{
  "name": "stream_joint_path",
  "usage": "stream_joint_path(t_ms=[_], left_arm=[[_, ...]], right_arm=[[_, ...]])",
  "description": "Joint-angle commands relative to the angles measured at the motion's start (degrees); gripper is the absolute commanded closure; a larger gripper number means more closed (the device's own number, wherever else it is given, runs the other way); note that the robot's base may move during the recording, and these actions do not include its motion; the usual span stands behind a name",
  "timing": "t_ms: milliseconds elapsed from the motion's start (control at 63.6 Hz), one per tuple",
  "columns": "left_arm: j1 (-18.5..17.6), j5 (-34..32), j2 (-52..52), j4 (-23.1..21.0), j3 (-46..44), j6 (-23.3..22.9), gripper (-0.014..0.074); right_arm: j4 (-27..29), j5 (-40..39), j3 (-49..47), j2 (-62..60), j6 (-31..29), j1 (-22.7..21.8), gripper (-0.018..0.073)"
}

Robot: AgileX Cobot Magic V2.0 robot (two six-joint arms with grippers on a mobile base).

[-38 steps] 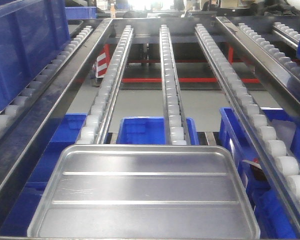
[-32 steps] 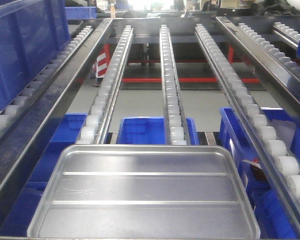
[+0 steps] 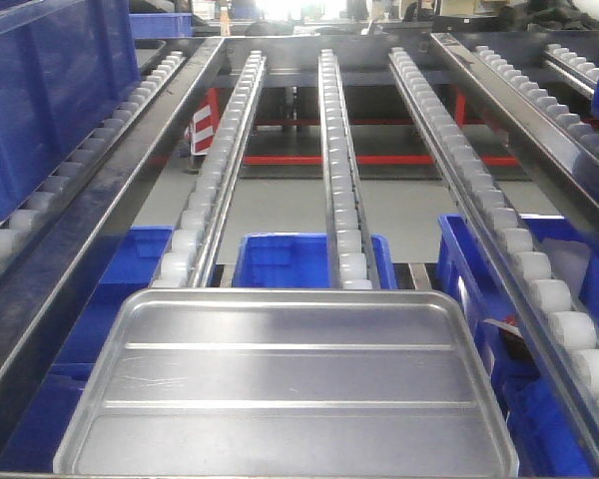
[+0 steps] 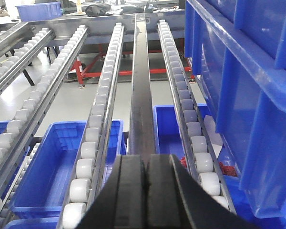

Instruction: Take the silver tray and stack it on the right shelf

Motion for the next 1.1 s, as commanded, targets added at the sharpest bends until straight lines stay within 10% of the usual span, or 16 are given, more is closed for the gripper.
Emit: stream_joint_path(t_ms=[0, 110, 299, 566, 849, 1085], left_arm=[[-0.33, -9.95, -0.88, -1.7, 0.83, 0.0, 0.0689], [-0.33, -9.05, -0.48, -1.83, -4.02, 0.0, 0.0689], [-0.33, 15.42, 5.42, -2.2, -22.86, 0.0, 0.0689], [-1.18, 22.06, 23.51, -5.08, -38.58, 1.3, 0.0685], [-10.72, 36.81, 40.82, -10.14, -49.39, 9.49, 0.0309], [-20.09, 50.87, 54.17, -12.75, -52.41, 12.16, 0.0288]], right_arm=[[-0.05, -4.88, -1.09, -0.94, -0.52, -0.13, 0.0503], [-0.05, -4.88, -1.09, -0.94, -0.52, -0.13, 0.0503], [-0.05, -4.88, -1.09, -0.94, -0.52, -0.13, 0.0503], [-0.05, -4.88, -1.09, -0.94, -0.52, -0.13, 0.0503], [-0.05, -4.88, -1.09, -0.94, -0.52, -0.13, 0.0503], [-0.05, -4.88, -1.09, -0.94, -0.52, -0.13, 0.0503]])
